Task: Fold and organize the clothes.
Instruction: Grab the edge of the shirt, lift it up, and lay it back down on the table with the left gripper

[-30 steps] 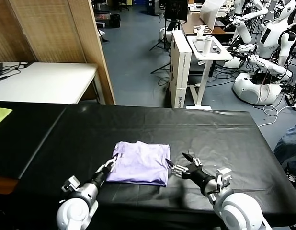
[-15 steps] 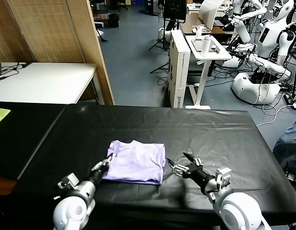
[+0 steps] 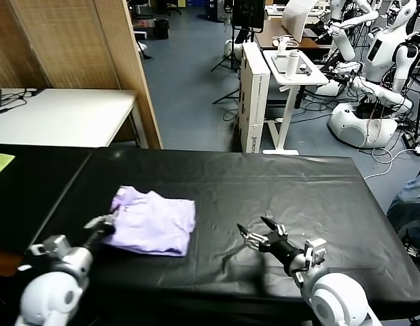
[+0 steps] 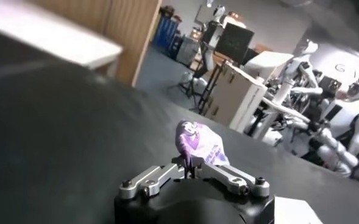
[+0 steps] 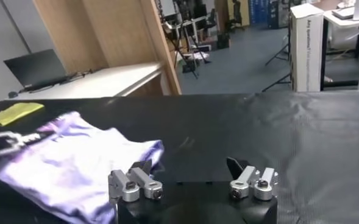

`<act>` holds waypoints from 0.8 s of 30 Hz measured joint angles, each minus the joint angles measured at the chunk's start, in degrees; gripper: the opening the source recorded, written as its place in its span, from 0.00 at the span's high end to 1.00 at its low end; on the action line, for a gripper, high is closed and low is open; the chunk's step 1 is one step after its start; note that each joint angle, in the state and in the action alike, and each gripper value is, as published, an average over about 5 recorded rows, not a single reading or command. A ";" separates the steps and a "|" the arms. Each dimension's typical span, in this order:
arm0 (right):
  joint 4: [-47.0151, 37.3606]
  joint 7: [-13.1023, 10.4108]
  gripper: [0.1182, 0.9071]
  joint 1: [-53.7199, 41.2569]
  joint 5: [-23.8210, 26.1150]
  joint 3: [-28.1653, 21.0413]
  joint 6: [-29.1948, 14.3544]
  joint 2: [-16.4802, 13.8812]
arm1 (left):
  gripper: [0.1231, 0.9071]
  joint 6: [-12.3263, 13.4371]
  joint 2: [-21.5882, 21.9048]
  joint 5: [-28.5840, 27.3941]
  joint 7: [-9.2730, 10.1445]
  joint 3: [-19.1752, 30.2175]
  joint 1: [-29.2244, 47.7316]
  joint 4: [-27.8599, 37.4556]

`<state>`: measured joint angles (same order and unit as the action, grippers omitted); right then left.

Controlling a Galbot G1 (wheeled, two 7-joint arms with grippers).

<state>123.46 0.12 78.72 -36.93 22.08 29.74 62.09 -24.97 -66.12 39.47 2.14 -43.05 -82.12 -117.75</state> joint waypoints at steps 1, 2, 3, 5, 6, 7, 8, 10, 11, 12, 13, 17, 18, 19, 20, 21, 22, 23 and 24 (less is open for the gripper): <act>-0.10 -0.02 0.00 0.04 0.09 -0.02 0.00 0.11 | 0.92 -0.02 1.52 -0.01 0.19 -0.92 -0.36 -0.31; -0.18 -0.04 0.00 0.05 0.16 -0.04 0.00 0.19 | 0.92 -0.08 3.03 -0.01 0.42 -1.89 -0.73 -0.65; -0.26 -0.06 0.00 0.03 0.21 -0.06 0.00 0.25 | 0.92 -0.19 4.51 0.00 0.70 -2.90 -1.11 -1.05; -0.39 -0.11 0.00 -0.10 0.29 -0.15 0.02 0.35 | 0.92 -0.54 7.28 0.13 1.34 -4.90 -1.90 -2.00; -0.43 -0.12 0.00 -0.18 0.35 -0.23 0.03 0.41 | 0.92 -0.83 8.51 0.23 1.75 -5.84 -2.29 -2.57; -0.46 -0.14 0.00 -0.25 0.44 -0.33 0.06 0.48 | 0.92 -1.19 9.54 0.32 2.18 -6.64 -2.64 -3.19; -0.47 -0.15 0.00 -0.30 0.58 -0.44 0.08 0.58 | 0.92 -1.60 10.34 0.40 2.62 -7.27 -2.93 -3.84; -0.49 -0.16 0.00 -0.33 0.90 -0.64 0.12 0.76 | 0.92 -2.62 11.22 0.27 3.62 -7.89 -3.25 -5.35; -0.49 -0.16 0.00 -0.30 1.06 -0.70 0.14 0.83 | 0.92 -3.17 11.37 0.12 4.11 -7.88 -3.29 -6.20; -0.49 -0.16 0.00 -0.25 1.20 -0.73 0.16 0.88 | 0.92 -3.73 11.31 -0.03 4.64 -7.65 -3.27 -7.10; -0.49 -0.16 0.00 -0.18 1.31 -0.74 0.18 0.90 | 0.92 -4.29 11.08 -0.12 5.16 -7.18 -3.20 -8.06; -0.51 -0.17 0.00 0.00 1.54 -0.56 0.28 0.70 | 0.92 -6.69 8.85 1.72 8.15 -3.38 -2.70 -11.97; -0.55 -0.18 0.00 -0.01 1.55 -0.49 0.30 0.63 | 0.92 -7.35 8.05 2.89 9.20 -2.10 -2.45 -12.78; -0.61 -0.20 0.00 -0.03 1.58 -0.43 0.33 0.58 | 0.92 -7.97 7.15 4.22 10.23 -0.68 -2.16 -13.45; -0.70 -0.22 0.00 -0.05 1.66 -0.39 0.36 0.56 | 0.92 -8.47 6.22 5.42 11.13 0.83 -1.82 -13.93; -0.82 -0.25 0.00 -0.08 1.77 -0.38 0.39 0.56 | 0.92 -8.81 5.19 6.37 11.88 2.42 -1.39 -14.16; -0.94 -0.28 0.00 -0.09 1.89 -0.37 0.42 0.59 | 0.92 -9.03 4.11 7.09 12.42 4.07 -0.90 -14.21; -1.05 -0.31 0.00 -0.09 2.02 -0.35 0.46 0.65 | 0.92 -9.14 2.99 7.56 12.72 5.76 -0.38 -14.07; -1.15 -0.33 0.00 -0.09 2.14 -0.34 0.49 0.72 | 0.92 -9.13 1.79 7.84 12.89 7.48 0.18 -13.72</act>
<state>122.31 -0.21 78.63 -34.79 21.74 30.23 62.81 -34.10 -64.33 47.31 15.02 -35.57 -81.94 -131.47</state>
